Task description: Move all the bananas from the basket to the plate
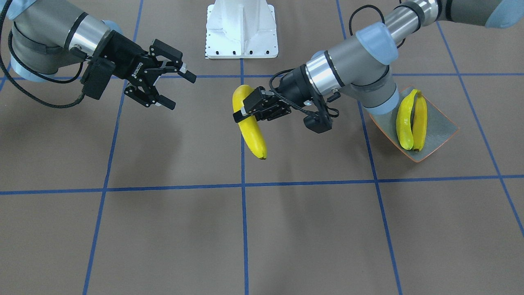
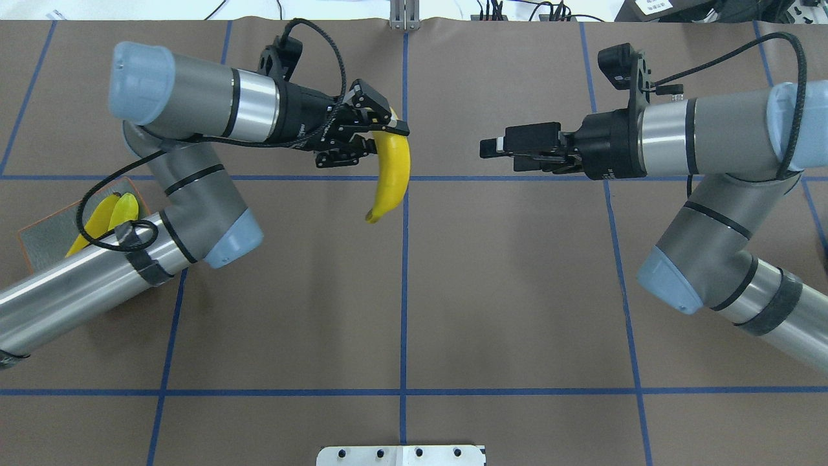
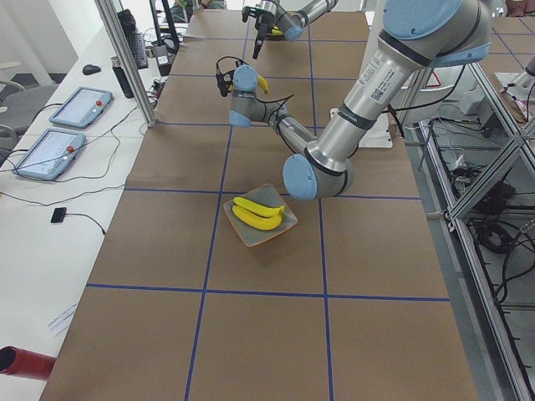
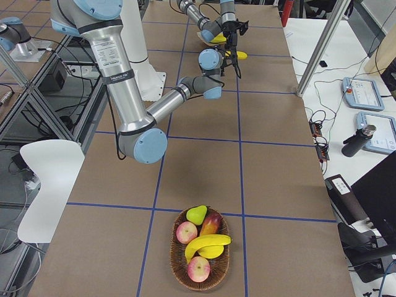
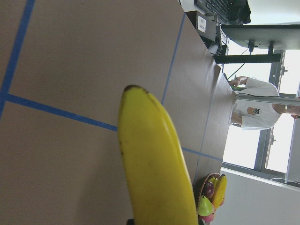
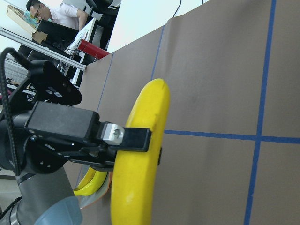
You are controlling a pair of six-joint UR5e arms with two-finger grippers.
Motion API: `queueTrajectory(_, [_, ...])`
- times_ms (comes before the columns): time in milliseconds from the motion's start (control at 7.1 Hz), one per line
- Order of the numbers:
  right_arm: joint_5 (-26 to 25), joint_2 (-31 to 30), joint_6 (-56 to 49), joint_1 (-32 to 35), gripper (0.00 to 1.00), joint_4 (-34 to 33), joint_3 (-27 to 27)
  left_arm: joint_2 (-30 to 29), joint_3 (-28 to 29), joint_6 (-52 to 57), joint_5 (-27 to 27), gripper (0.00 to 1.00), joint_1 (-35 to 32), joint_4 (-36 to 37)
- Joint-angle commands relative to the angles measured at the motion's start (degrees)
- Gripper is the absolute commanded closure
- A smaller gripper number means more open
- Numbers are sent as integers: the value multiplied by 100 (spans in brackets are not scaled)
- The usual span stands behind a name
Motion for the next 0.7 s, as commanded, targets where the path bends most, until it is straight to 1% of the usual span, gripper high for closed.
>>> queueTrajectory(0, [-25, -493, -11, 266, 0, 0, -61, 973, -419, 788, -134, 100, -494, 125])
queueTrajectory(282, [-156, -723, -11, 320, 0, 9, -254, 1807, -490, 2317, -239, 100, -924, 257])
queueTrajectory(422, [-201, -968, -20, 372, 0, 9, -255, 2159, -595, 3255, -449, 100, -1223, 649])
queueTrajectory(563, [-201, -1066, -55, 538, 0, 1, -359, 2545, -831, 4109, -460, 100, -1400, 1175])
